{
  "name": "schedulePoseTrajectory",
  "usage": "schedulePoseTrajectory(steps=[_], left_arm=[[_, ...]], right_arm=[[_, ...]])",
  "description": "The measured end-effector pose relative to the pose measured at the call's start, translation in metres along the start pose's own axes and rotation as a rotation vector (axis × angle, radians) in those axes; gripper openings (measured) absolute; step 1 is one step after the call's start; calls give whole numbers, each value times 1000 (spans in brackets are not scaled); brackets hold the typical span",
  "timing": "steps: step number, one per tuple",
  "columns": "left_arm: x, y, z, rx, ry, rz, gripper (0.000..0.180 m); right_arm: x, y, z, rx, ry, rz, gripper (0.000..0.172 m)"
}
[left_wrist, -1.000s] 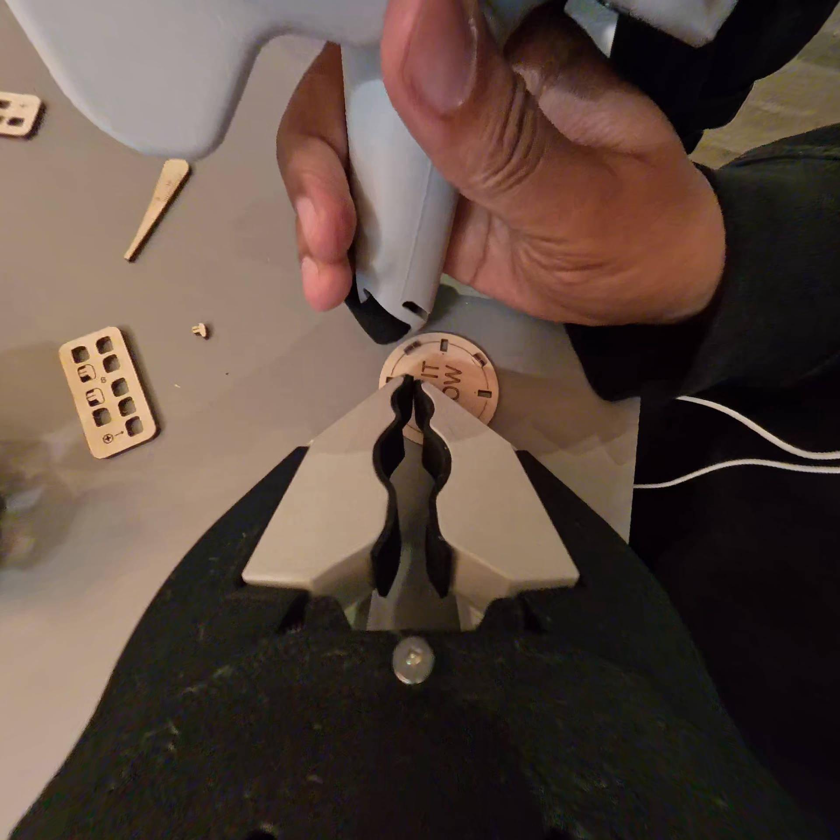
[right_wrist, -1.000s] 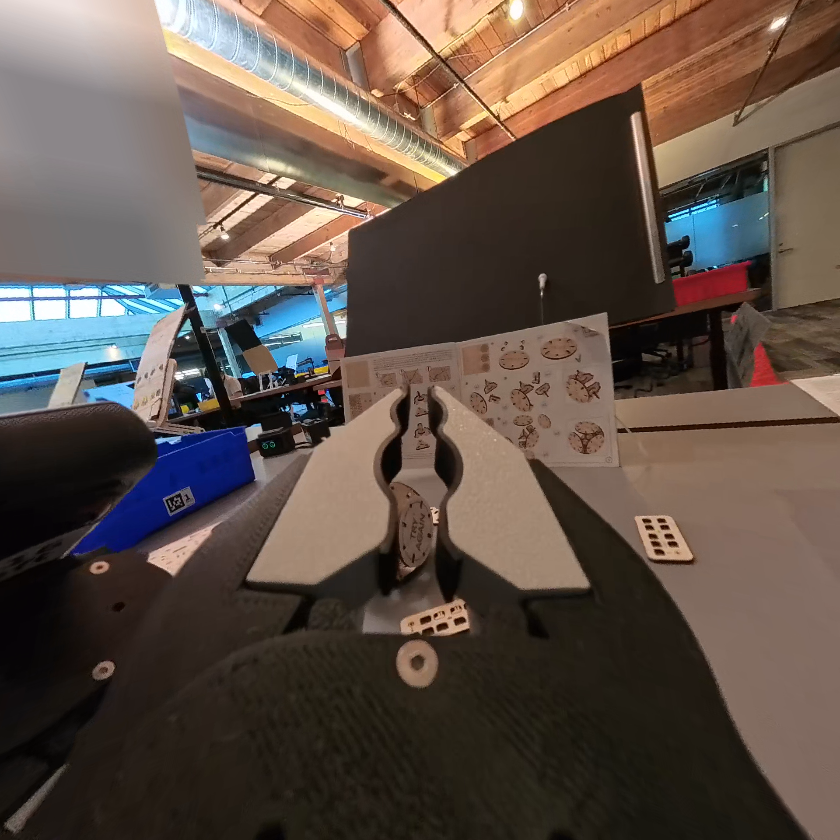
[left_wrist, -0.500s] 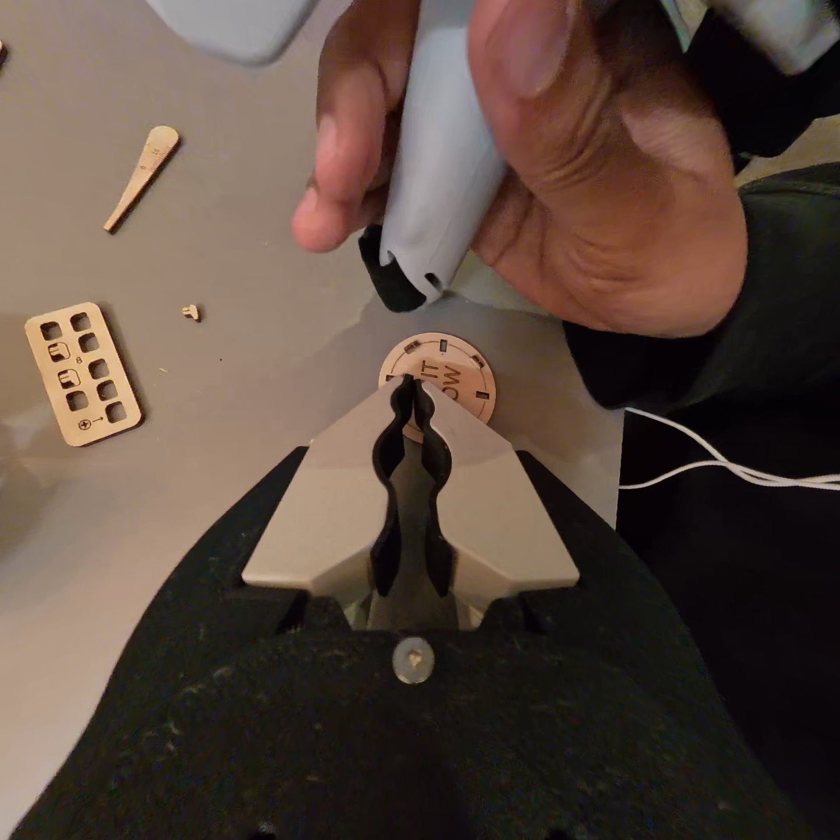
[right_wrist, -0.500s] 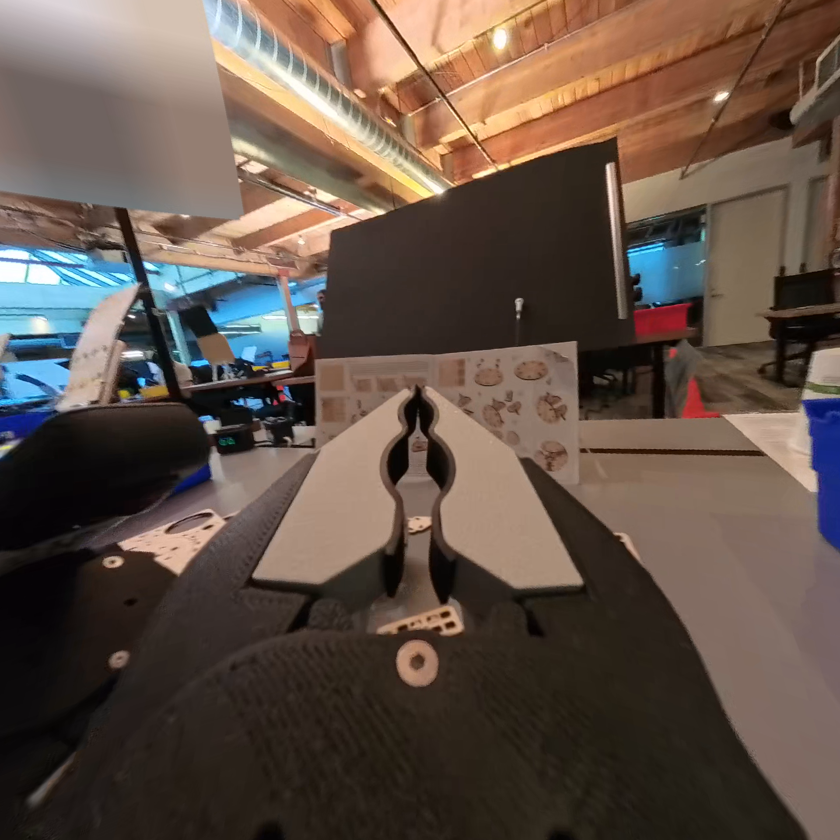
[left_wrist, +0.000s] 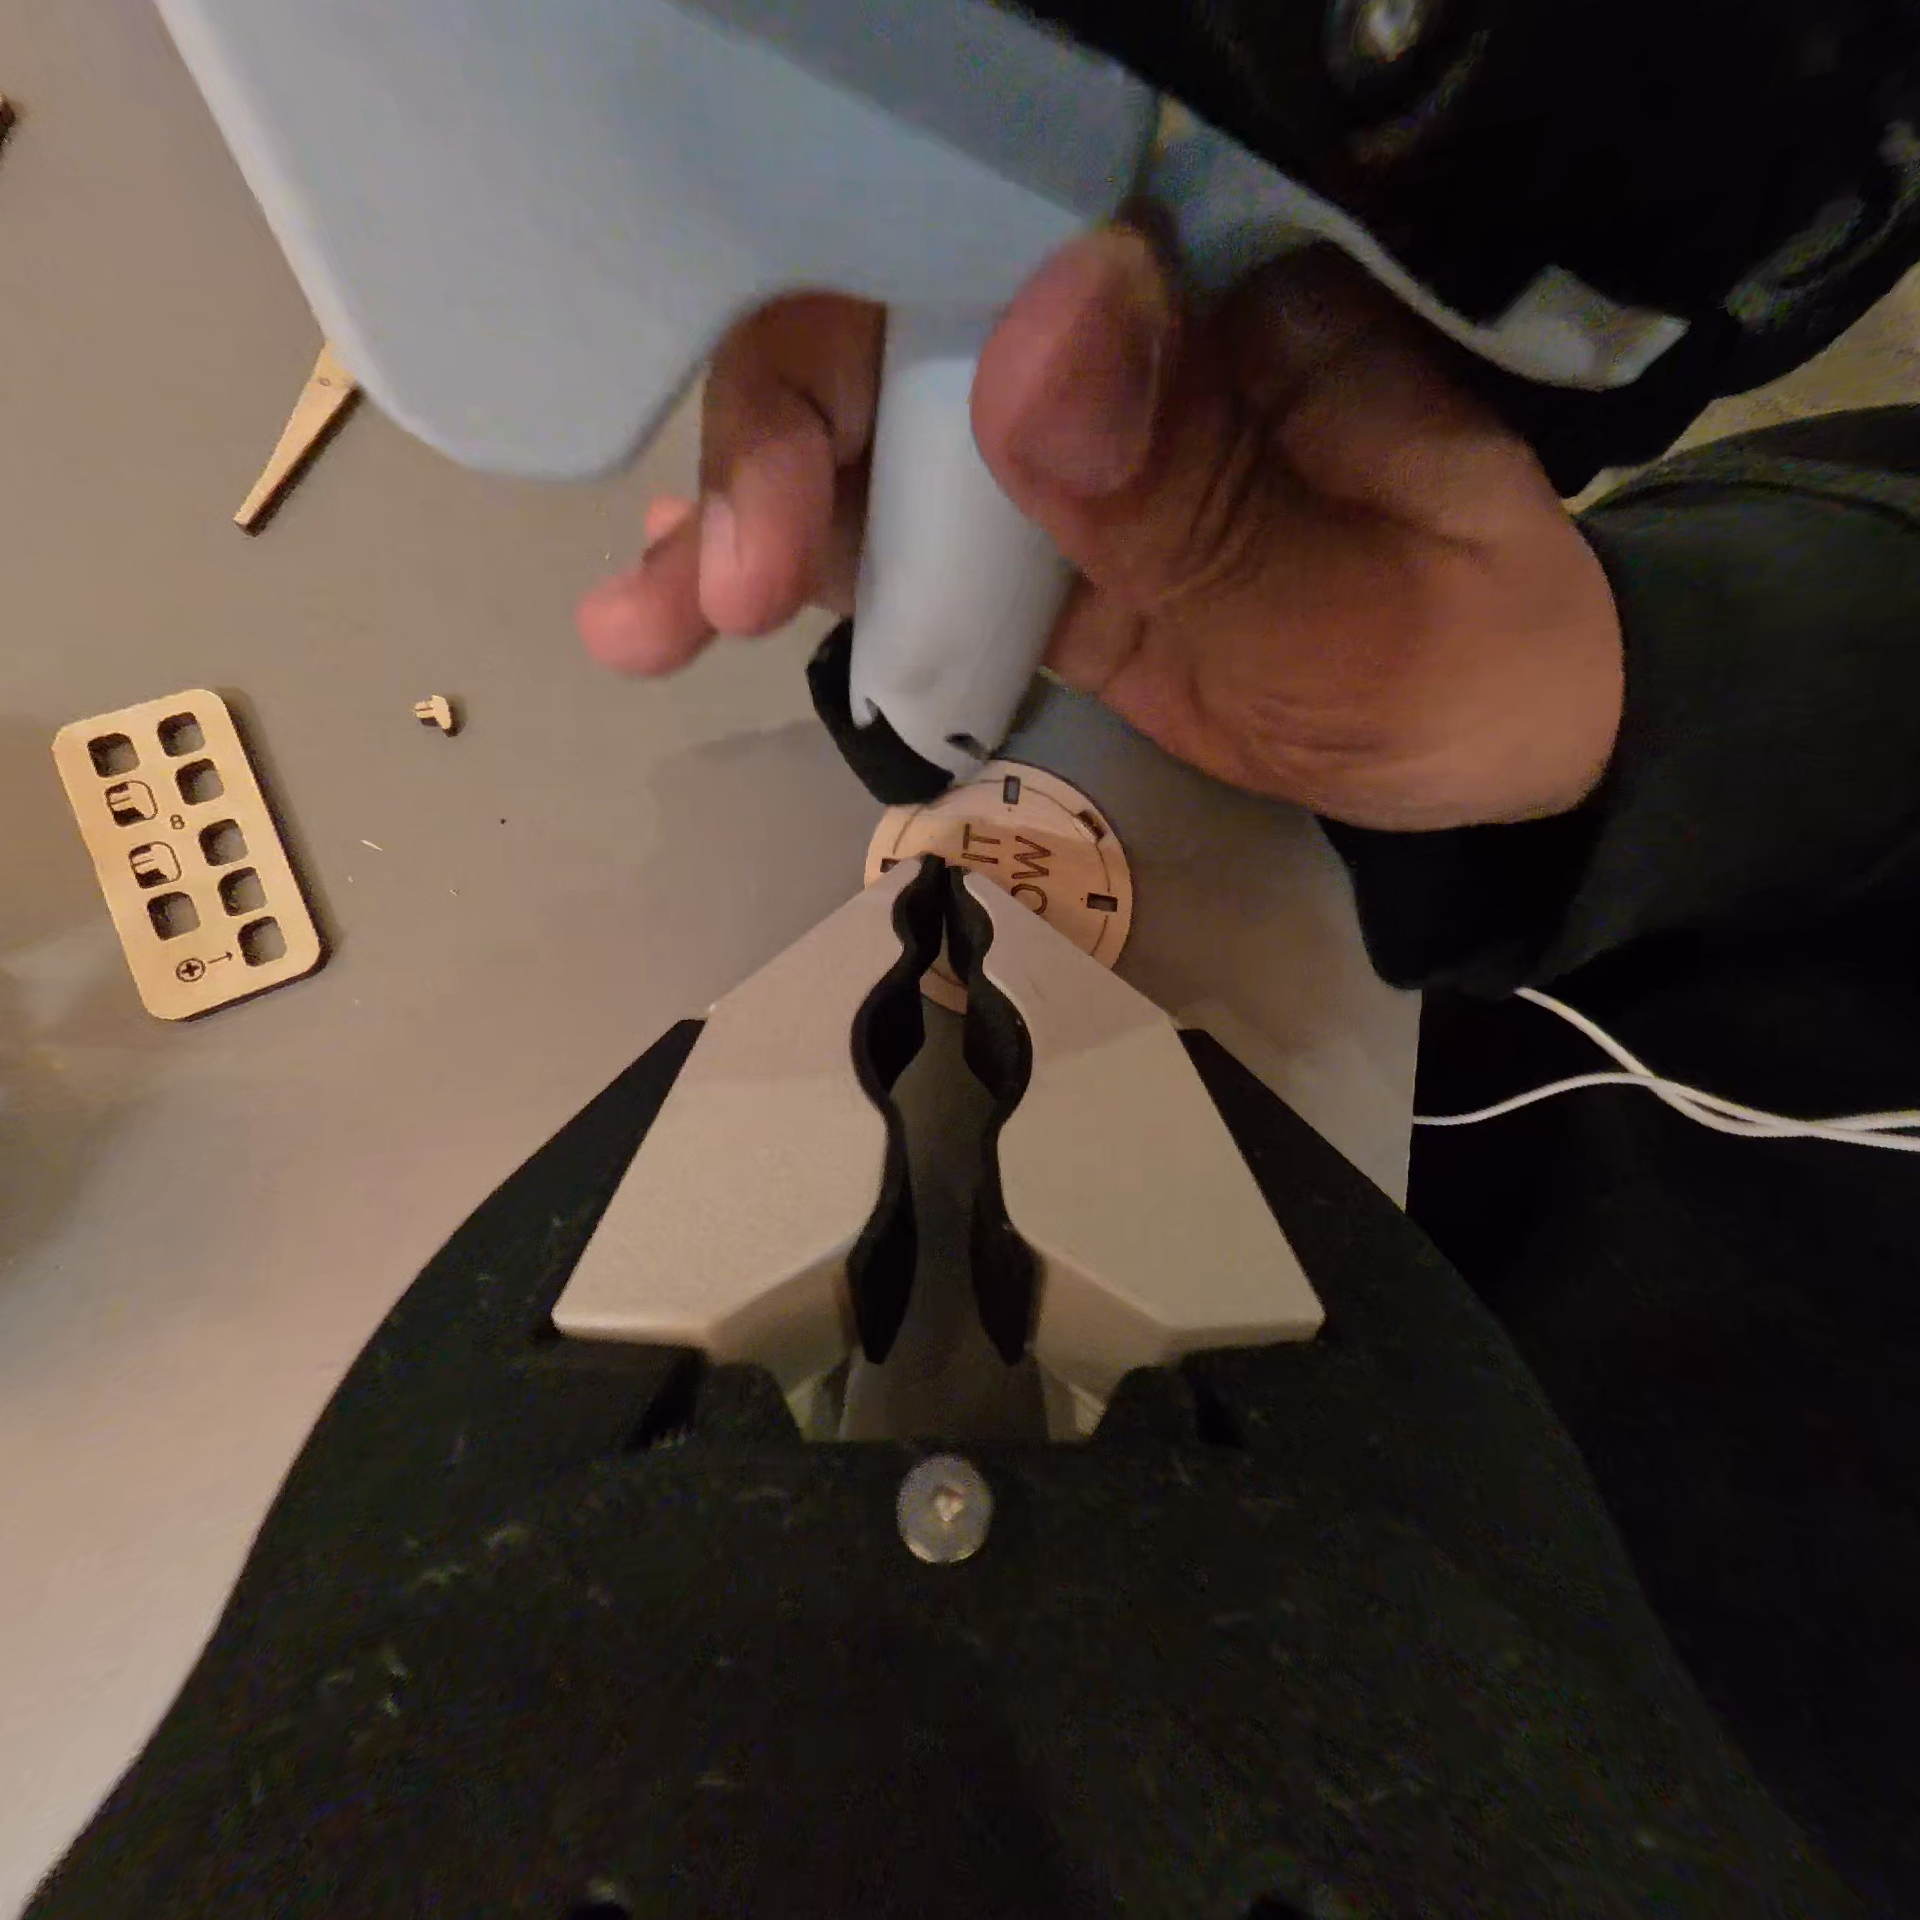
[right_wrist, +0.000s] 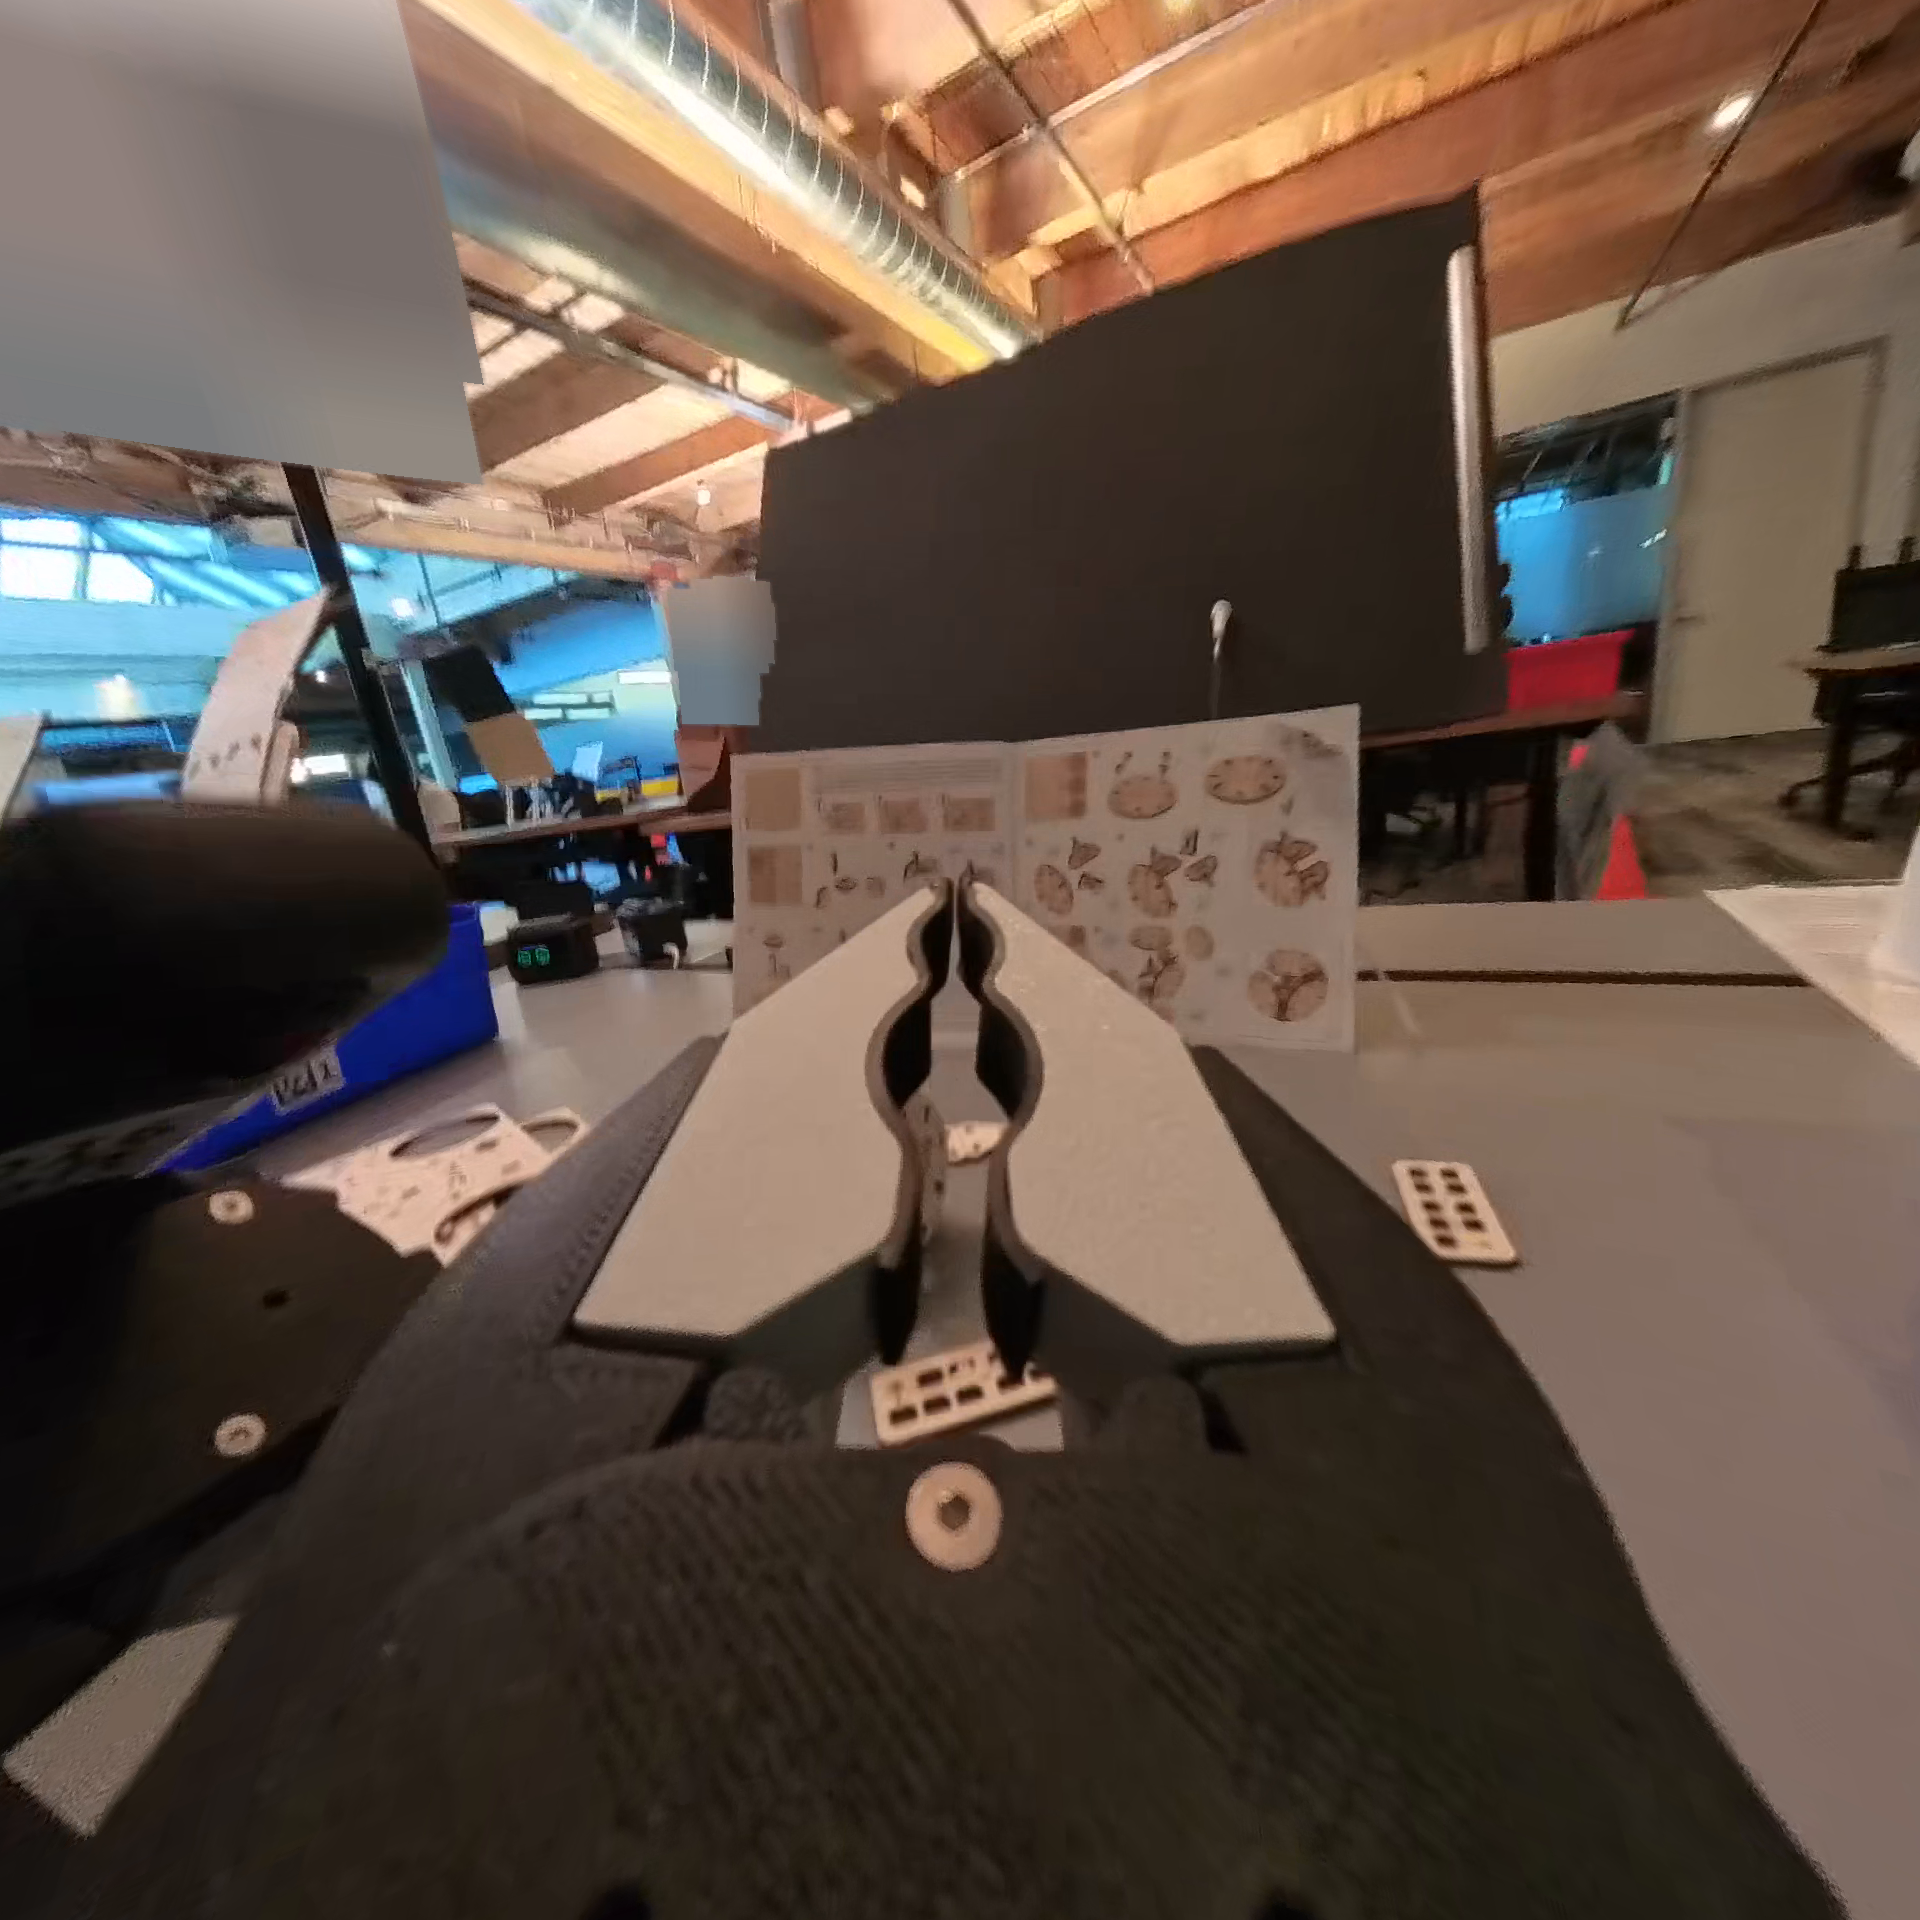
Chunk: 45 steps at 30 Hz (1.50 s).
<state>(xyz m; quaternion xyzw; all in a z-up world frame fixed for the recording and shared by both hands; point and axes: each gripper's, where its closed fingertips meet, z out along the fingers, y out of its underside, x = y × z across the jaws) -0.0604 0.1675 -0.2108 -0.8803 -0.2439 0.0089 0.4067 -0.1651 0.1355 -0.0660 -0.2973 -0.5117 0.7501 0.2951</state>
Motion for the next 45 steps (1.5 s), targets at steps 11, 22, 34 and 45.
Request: schedulePoseTrajectory(steps=[11,22,34,45], left_arm=[[0,0,0,-1,-1,2,0],[0,0,0,0,-1,1,0],[-1,-3,-3,28,-7,-4,0],[-7,-18,-25,198,43,-107,0]], right_arm=[[1,-22,-6,89,5,11,1],[-6,-22,-6,101,-19,26,4],[1,-32,-24,127,18,44,10],[3,-47,-58,88,81,-74,0]])
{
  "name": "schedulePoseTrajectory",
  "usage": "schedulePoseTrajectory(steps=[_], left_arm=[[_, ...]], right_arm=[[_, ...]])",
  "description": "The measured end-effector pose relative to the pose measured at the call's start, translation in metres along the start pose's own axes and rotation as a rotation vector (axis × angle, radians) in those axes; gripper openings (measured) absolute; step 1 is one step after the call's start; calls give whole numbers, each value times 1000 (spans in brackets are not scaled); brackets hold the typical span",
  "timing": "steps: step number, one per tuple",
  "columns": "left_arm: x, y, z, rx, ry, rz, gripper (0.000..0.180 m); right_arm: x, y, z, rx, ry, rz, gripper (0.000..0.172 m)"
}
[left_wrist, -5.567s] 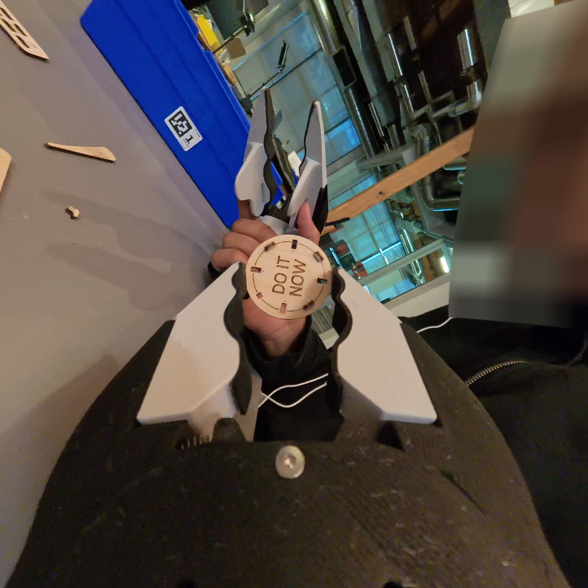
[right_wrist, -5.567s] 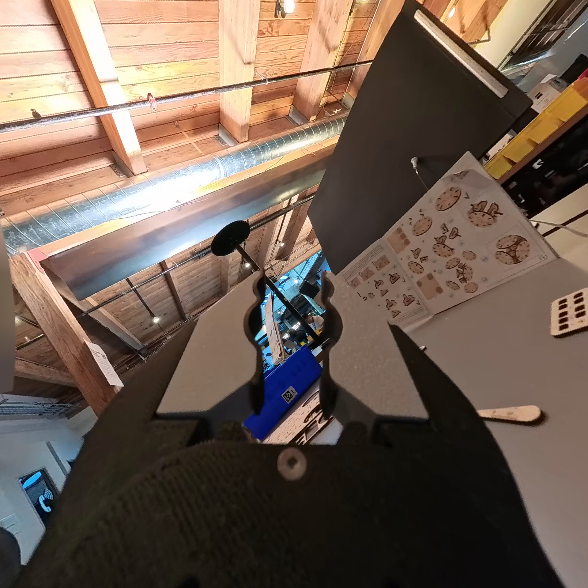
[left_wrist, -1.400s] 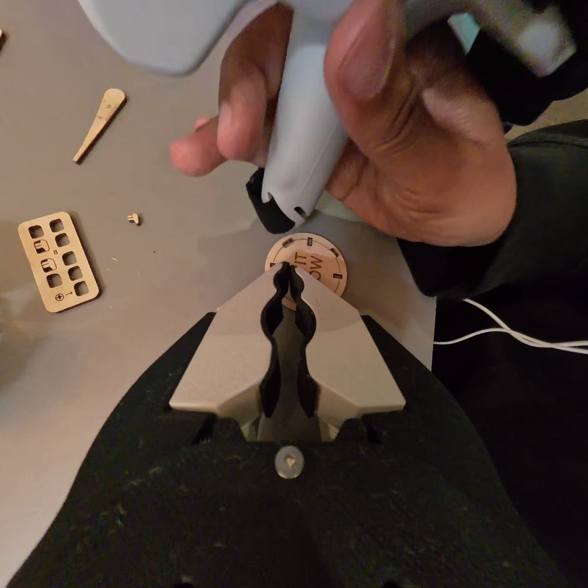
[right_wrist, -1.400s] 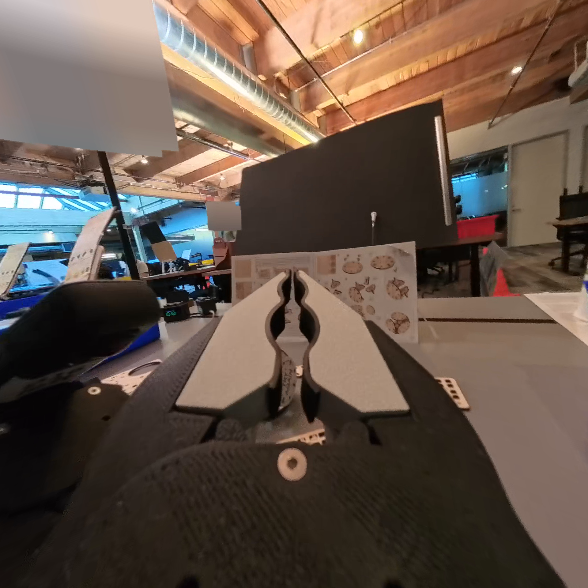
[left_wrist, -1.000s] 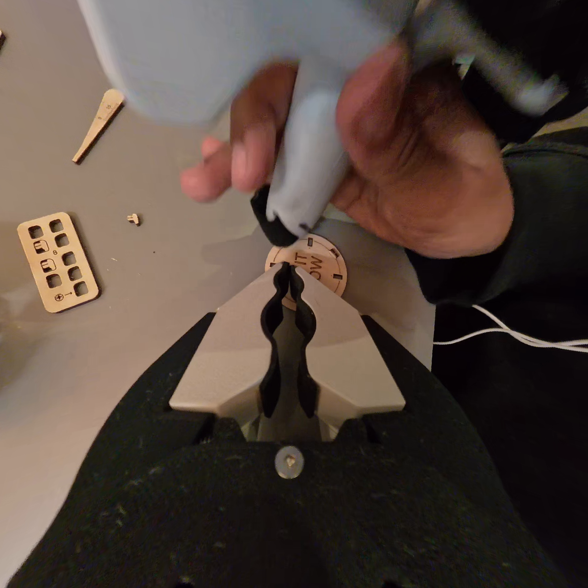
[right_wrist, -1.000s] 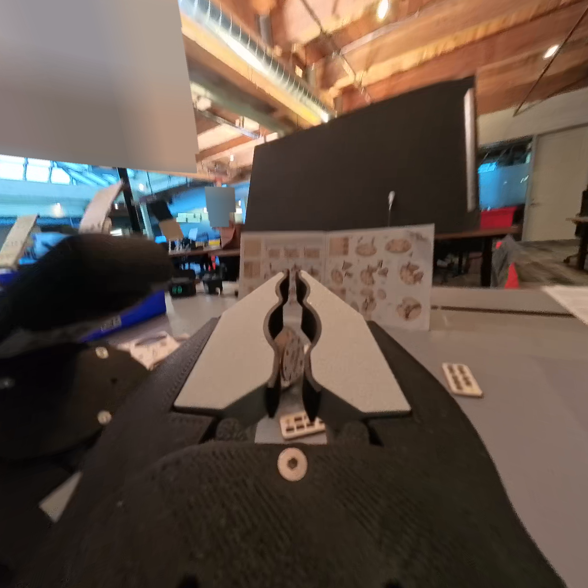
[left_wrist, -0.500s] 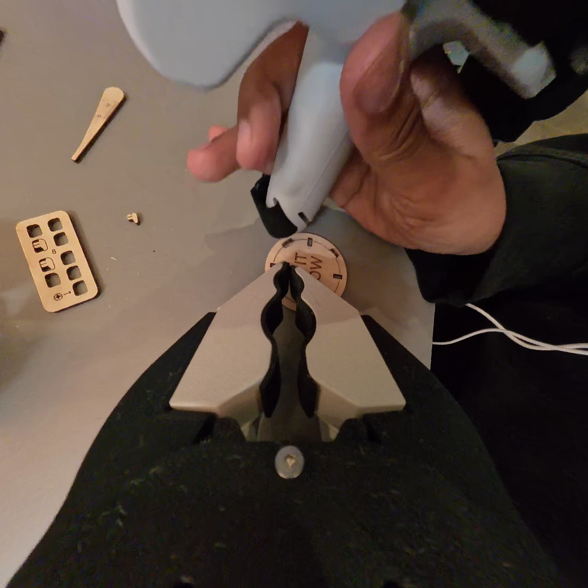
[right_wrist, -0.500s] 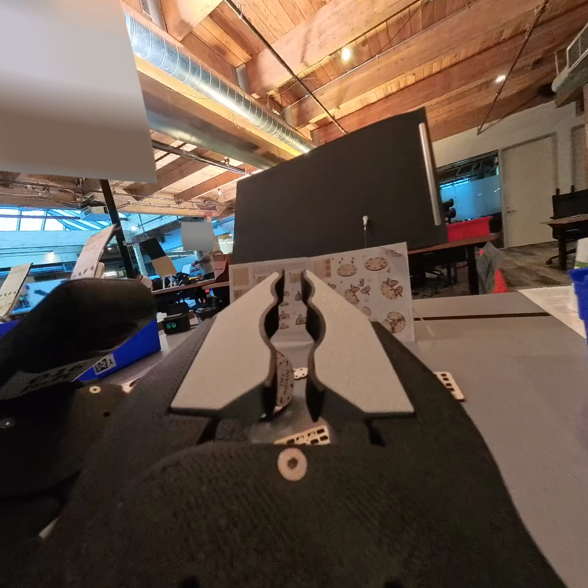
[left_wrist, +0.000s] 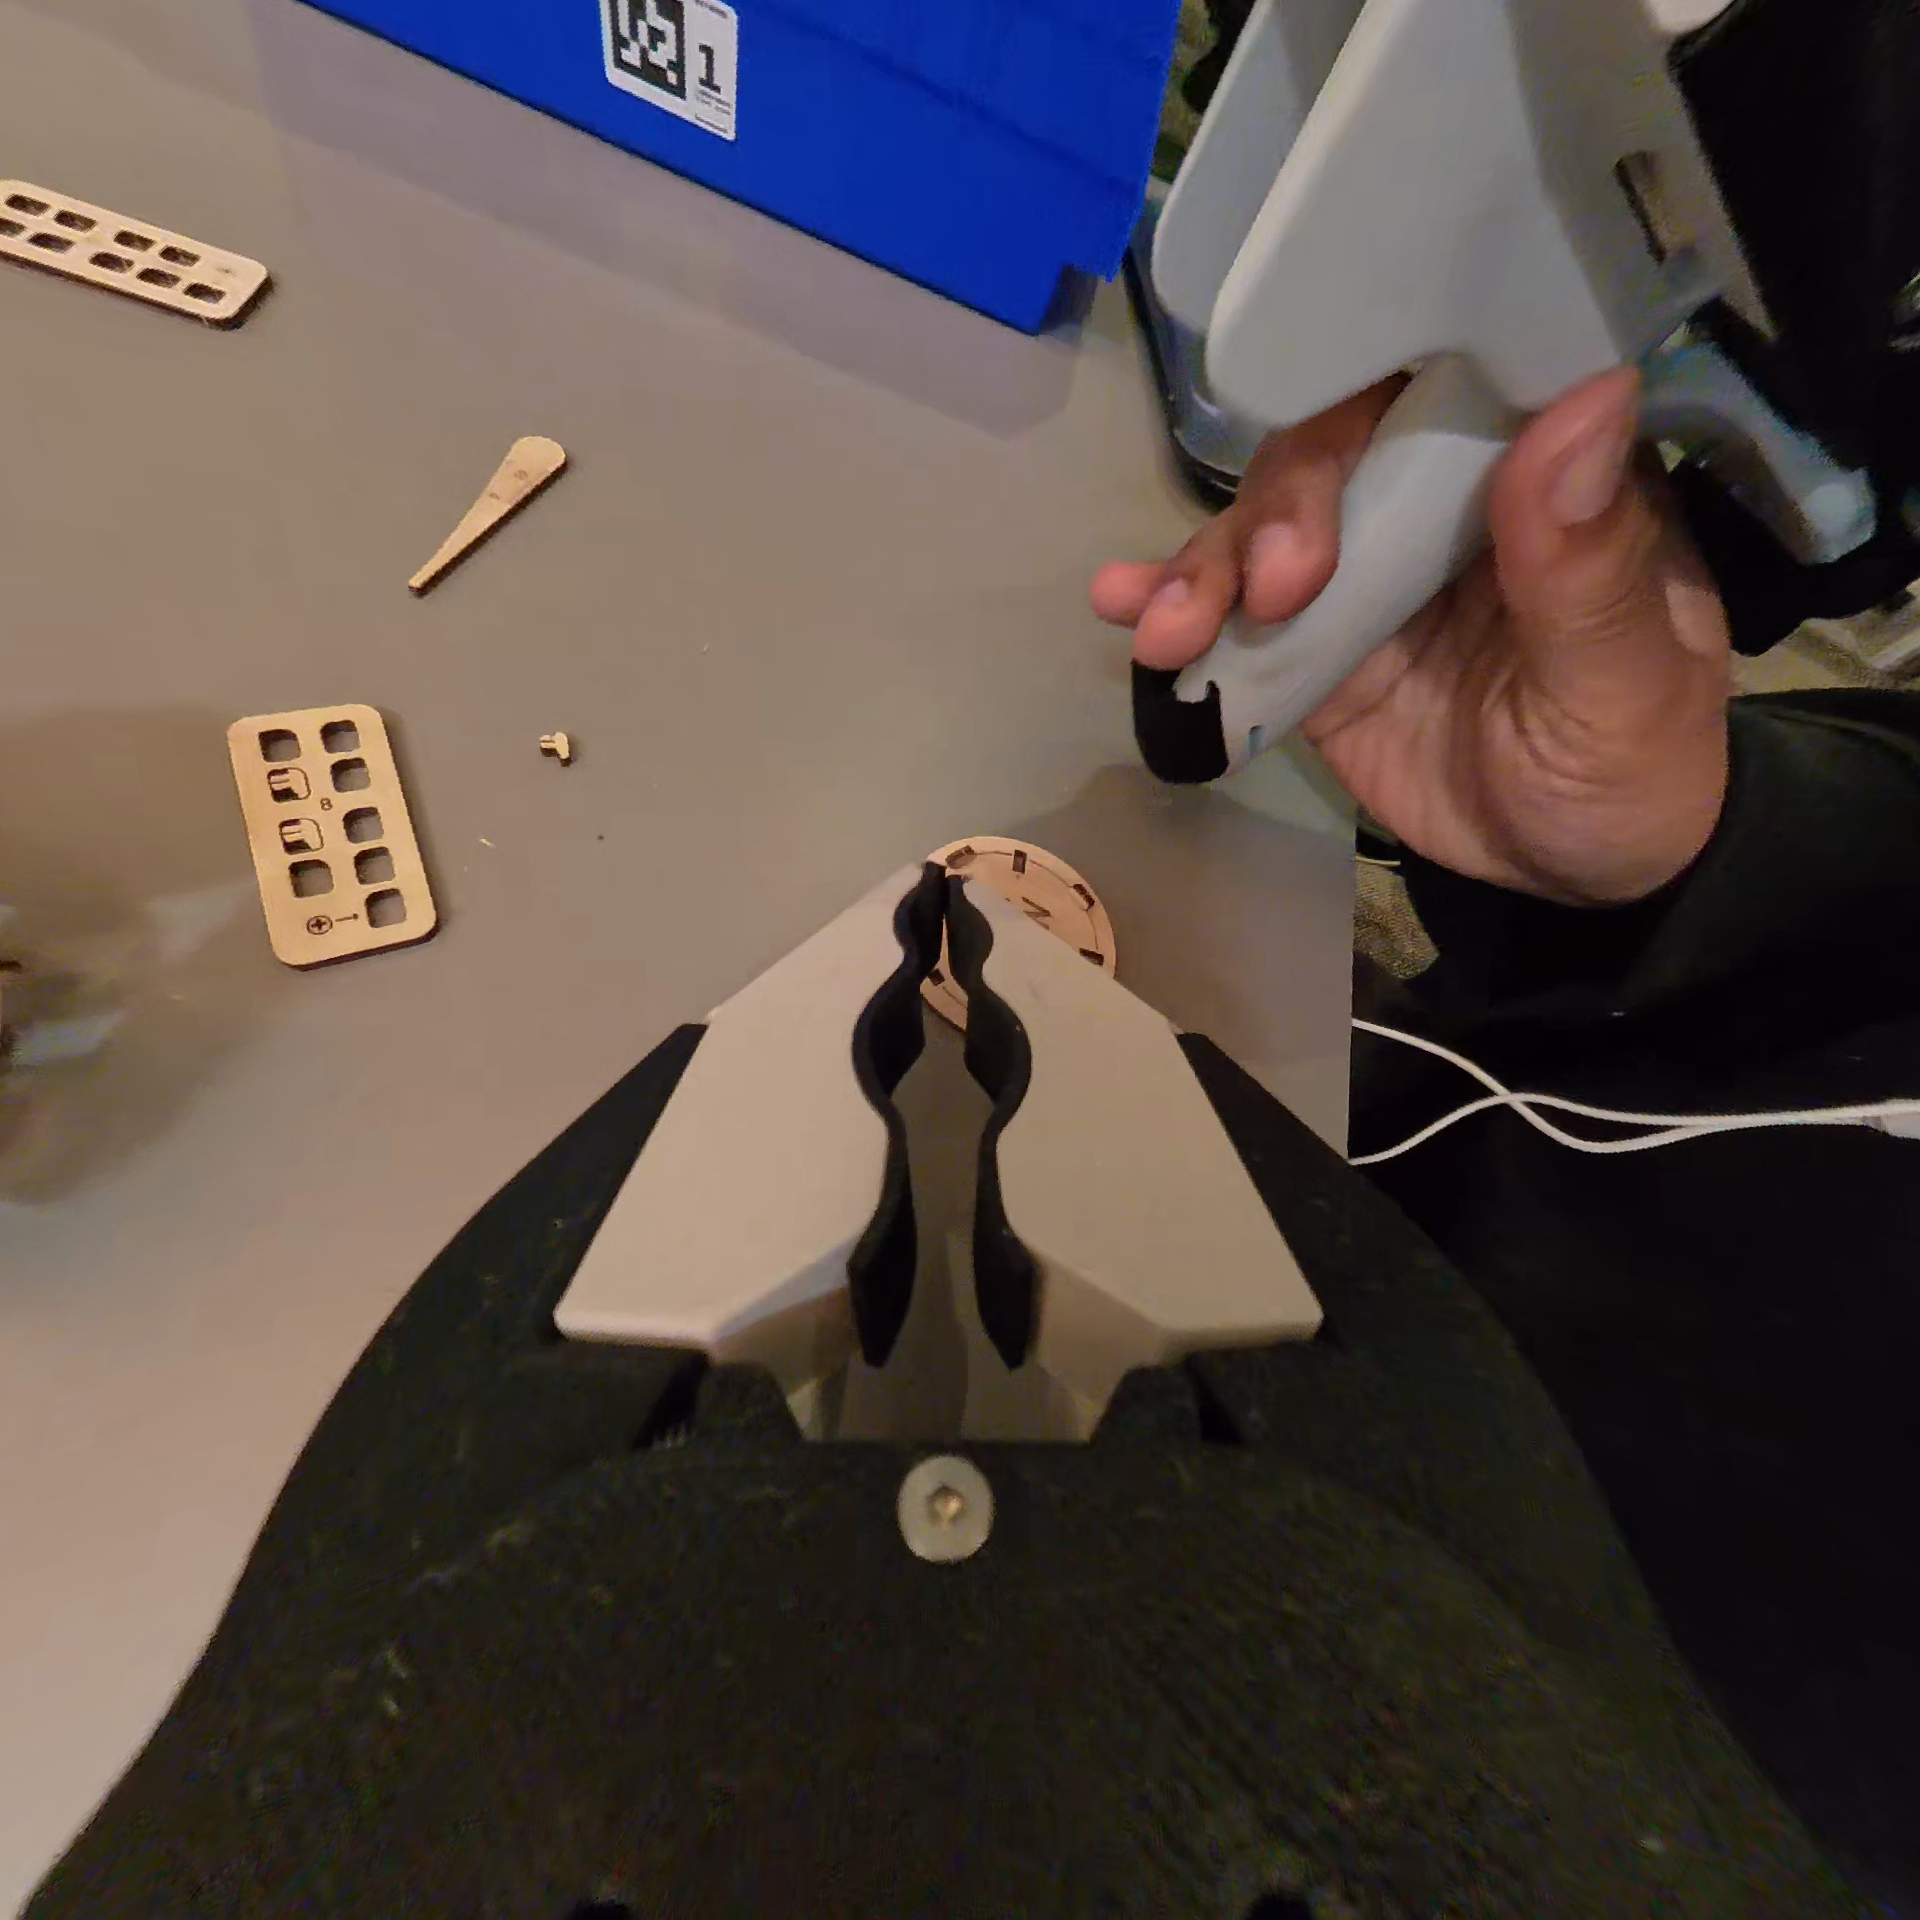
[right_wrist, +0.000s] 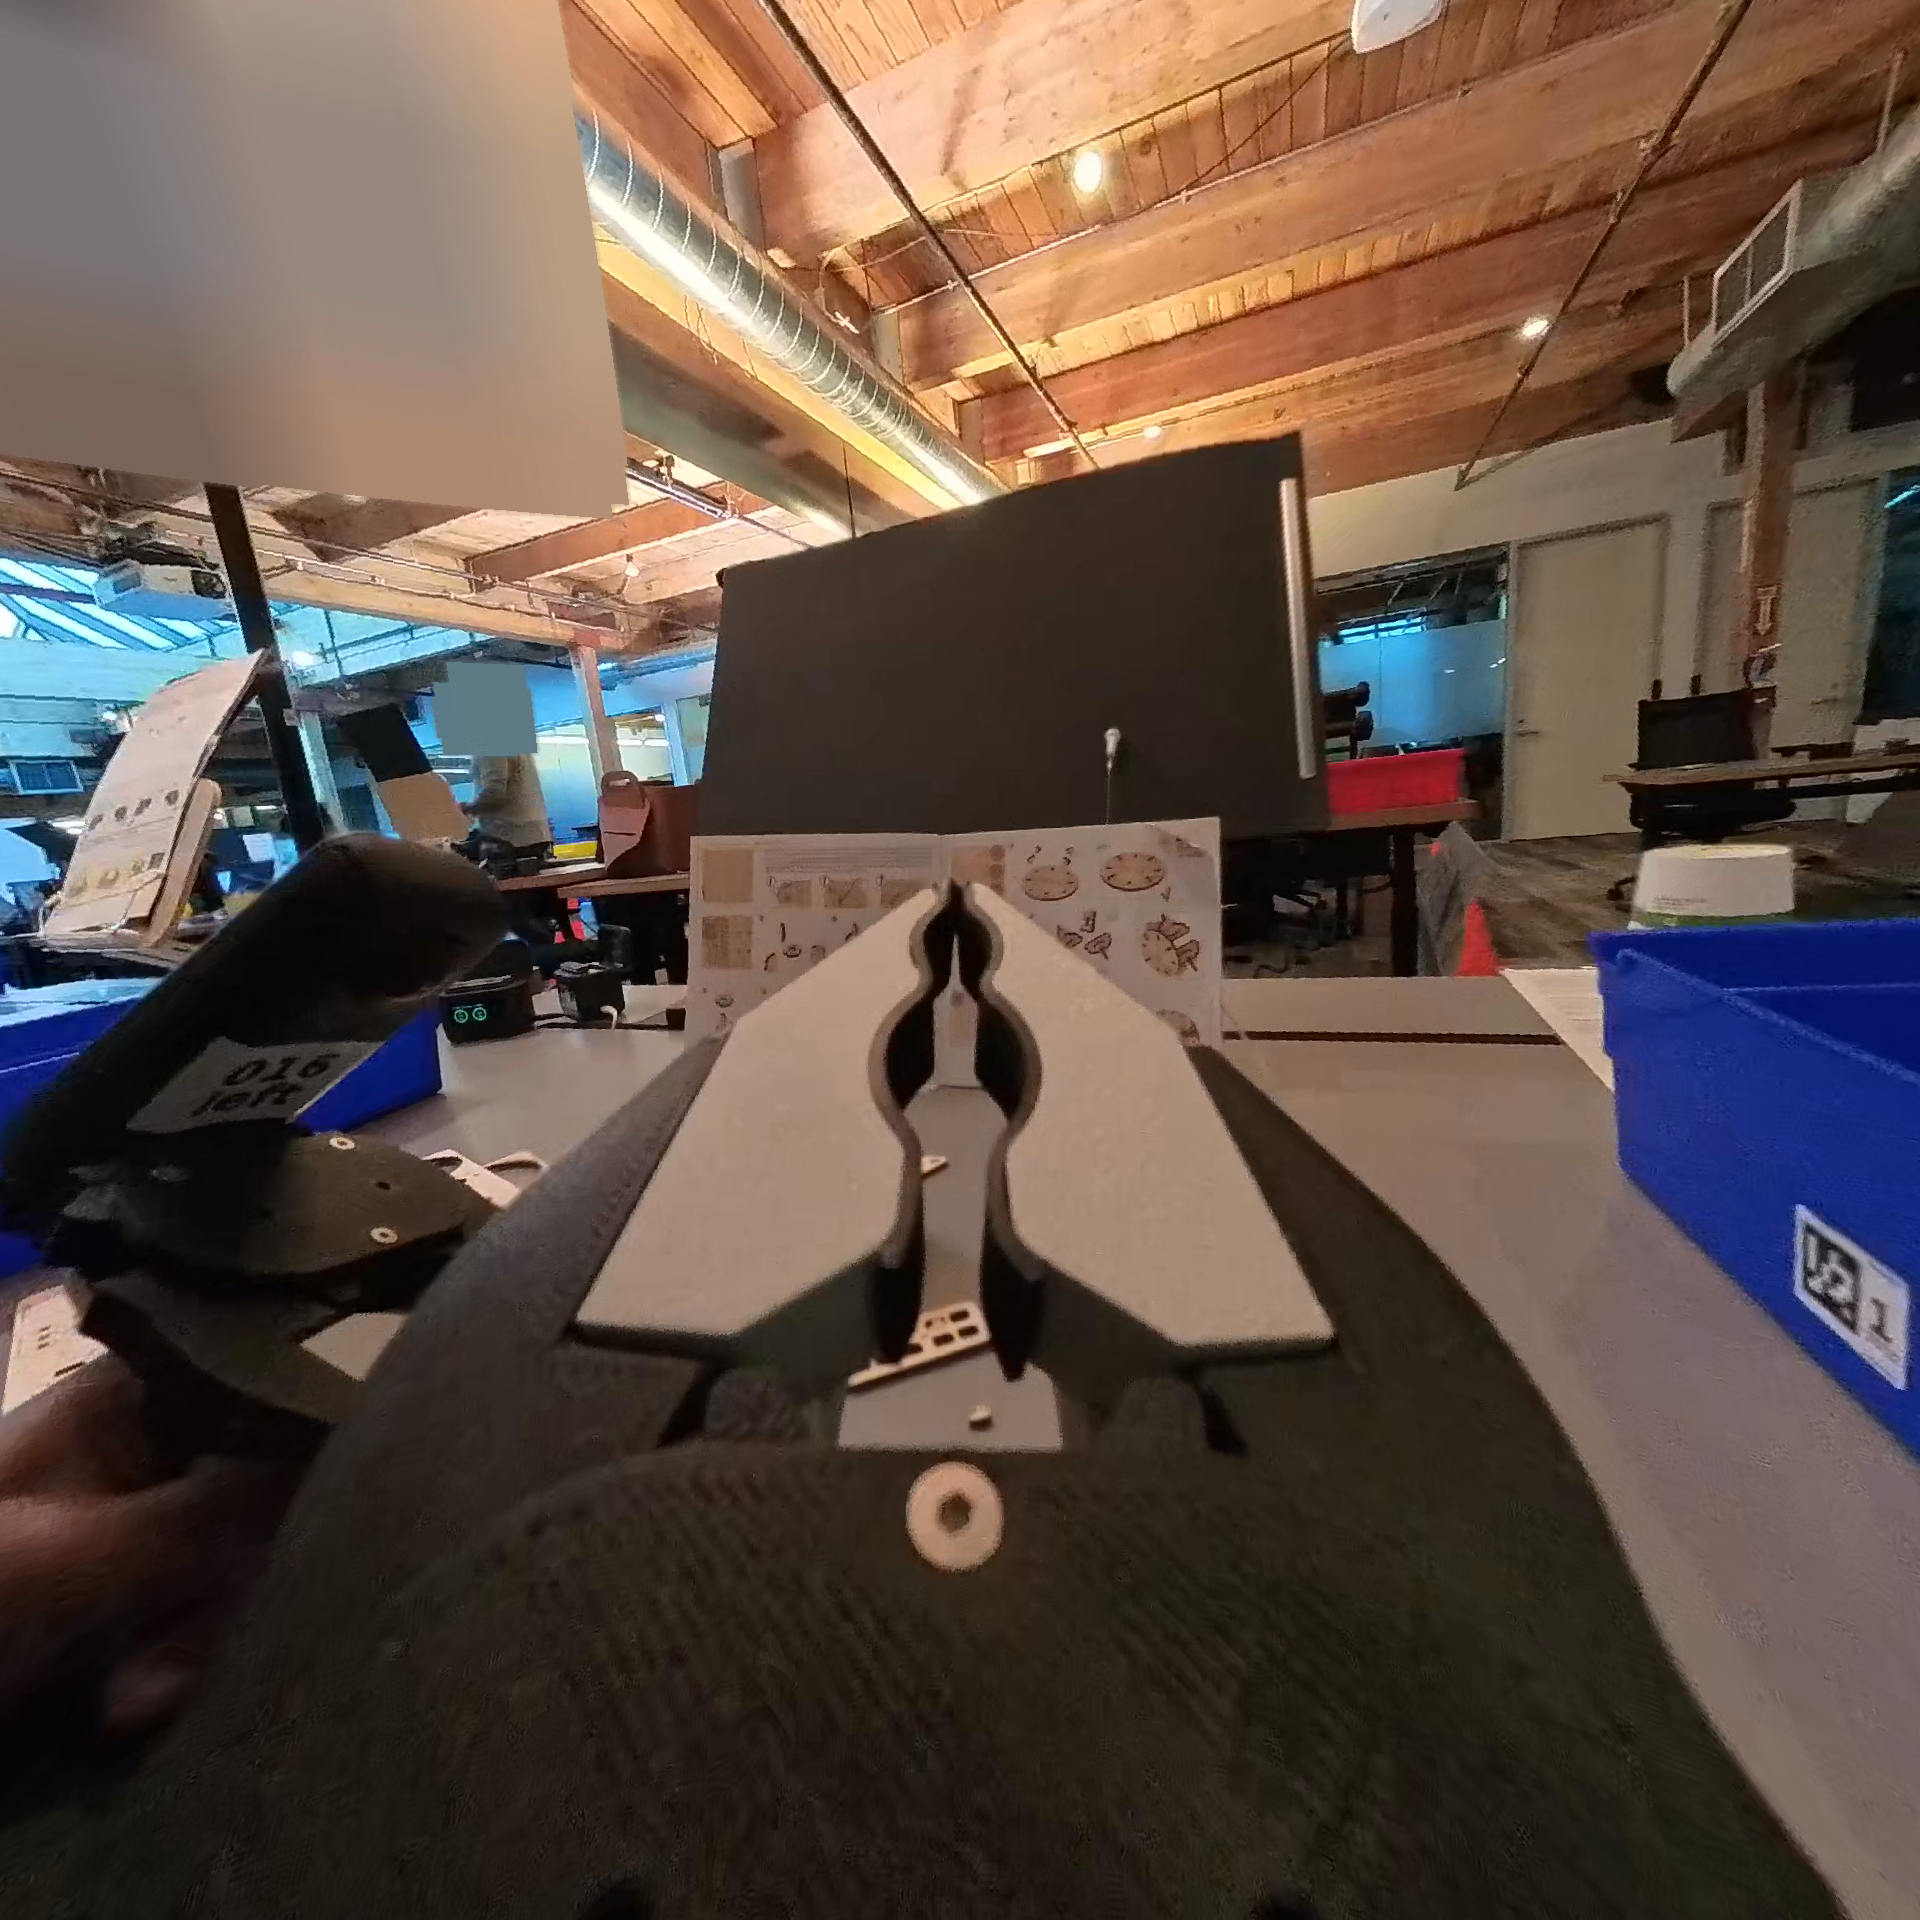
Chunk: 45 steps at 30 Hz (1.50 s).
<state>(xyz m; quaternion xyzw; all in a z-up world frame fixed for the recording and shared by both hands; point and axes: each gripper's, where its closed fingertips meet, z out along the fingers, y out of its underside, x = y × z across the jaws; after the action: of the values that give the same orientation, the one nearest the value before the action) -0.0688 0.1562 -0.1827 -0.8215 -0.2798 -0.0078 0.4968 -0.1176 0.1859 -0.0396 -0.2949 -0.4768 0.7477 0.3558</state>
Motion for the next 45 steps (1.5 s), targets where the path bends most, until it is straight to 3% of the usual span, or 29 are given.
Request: schedulePoseTrajectory(steps=[12,19,24,30,35,39,45], left_arm=[[-5,-4,-4,40,12,-65,0],[-11,-15,-15,133,-9,-76,0],[-23,-24,-27,215,-79,-69,0],[-33,-24,-28,217,-128,-97,0],[-41,-23,-24,184,-169,-97,0],[-61,-17,-13,84,-256,-142,1],[-72,-22,13,-31,-255,-142,12]], right_arm=[[-14,-12,-5,-1,-81,44,0],[-12,42,-3,-330,-114,266,0],[-1,48,2,-350,-76,161,0],[9,85,-3,-542,-87,31,2],[12,94,-4,-592,-118,64,14],[11,92,-4,-585,-165,154,18],[25,57,-11,-362,-116,174,15]])
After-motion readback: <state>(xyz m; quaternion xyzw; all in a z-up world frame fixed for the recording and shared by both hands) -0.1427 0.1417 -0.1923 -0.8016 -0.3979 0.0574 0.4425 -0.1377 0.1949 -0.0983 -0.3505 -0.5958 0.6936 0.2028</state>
